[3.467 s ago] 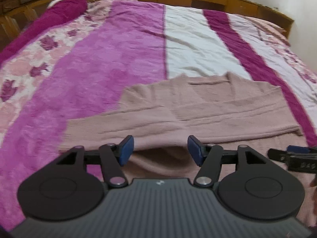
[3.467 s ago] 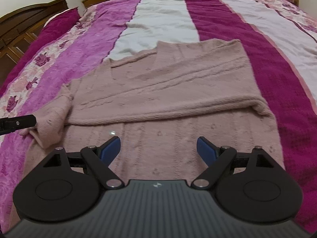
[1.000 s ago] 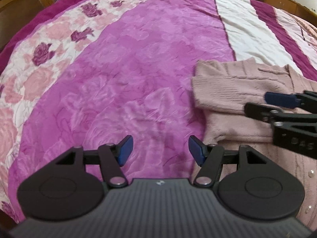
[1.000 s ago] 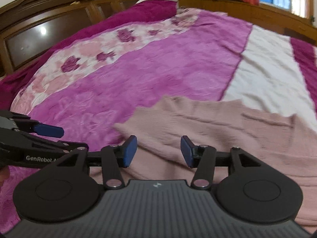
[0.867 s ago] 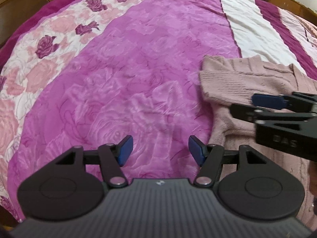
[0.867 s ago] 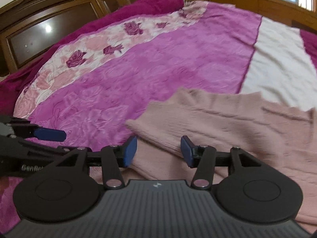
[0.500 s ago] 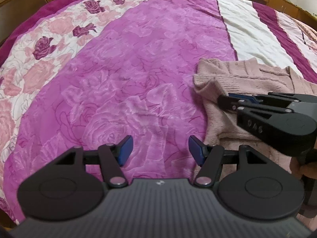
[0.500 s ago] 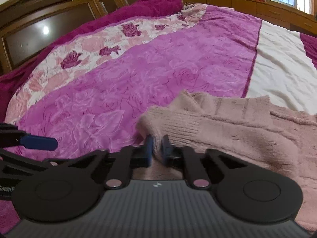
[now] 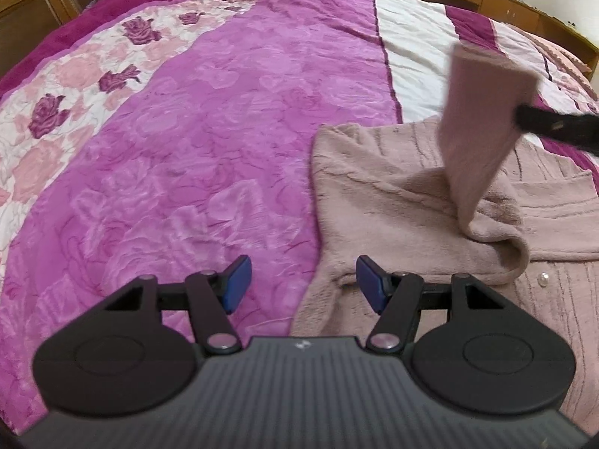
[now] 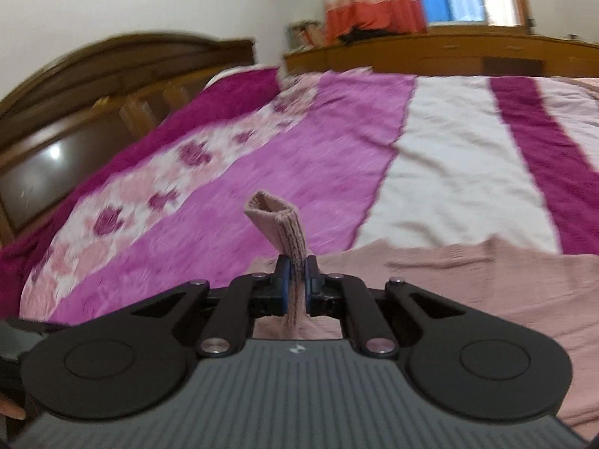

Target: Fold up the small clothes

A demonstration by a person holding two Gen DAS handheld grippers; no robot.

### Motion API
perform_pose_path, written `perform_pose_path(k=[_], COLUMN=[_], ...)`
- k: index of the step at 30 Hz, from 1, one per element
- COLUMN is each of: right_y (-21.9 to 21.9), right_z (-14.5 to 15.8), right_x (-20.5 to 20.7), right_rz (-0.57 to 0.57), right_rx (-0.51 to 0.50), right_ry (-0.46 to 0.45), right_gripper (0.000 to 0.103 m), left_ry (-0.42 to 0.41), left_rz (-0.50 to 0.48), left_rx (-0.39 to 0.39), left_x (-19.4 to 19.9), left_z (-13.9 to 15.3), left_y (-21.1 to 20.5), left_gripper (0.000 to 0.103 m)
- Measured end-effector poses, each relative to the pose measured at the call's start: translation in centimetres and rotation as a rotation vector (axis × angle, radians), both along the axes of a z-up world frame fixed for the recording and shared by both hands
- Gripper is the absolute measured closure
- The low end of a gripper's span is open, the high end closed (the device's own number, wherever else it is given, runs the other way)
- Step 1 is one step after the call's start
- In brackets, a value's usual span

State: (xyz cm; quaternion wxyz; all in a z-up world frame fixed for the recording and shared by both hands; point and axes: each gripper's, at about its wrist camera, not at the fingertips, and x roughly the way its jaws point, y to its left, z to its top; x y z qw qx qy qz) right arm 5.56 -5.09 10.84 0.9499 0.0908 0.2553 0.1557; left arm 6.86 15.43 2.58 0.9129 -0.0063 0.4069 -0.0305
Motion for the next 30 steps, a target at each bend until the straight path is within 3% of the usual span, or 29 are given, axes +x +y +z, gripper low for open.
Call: perform_pose_path(k=[8, 16, 25, 30], right_y=[-9.5, -17.1, -21.8, -22.9], right_z=[0.1, -4.1, -8.1, -9.5], right_x=[-2.8, -5.1, -7.5, -8.7], right_rz=[-0.176, -0.319, -0.432, -0.432], right_rx=[0.045, 0.115, 0.151, 0.131], right_ry=[0.004, 0.099, 0.179, 0.220], right_gripper=[0.095, 0.095, 0.095, 0.095], left_ry=[0.001, -0.004, 0.016, 0.012], left_rz=[-0.032, -0.036, -0.021, -0.025], left_rx=[0.033, 0.104, 0.109, 0.116], left_x=[0.8, 1.4, 2.1, 2.9], left_z=[-0.1, -0.6, -1.3, -1.3], left_y=[-2.0, -3.4, -3.6, -4.0], left_gripper=[0.039, 0.039, 0.039, 0.039])
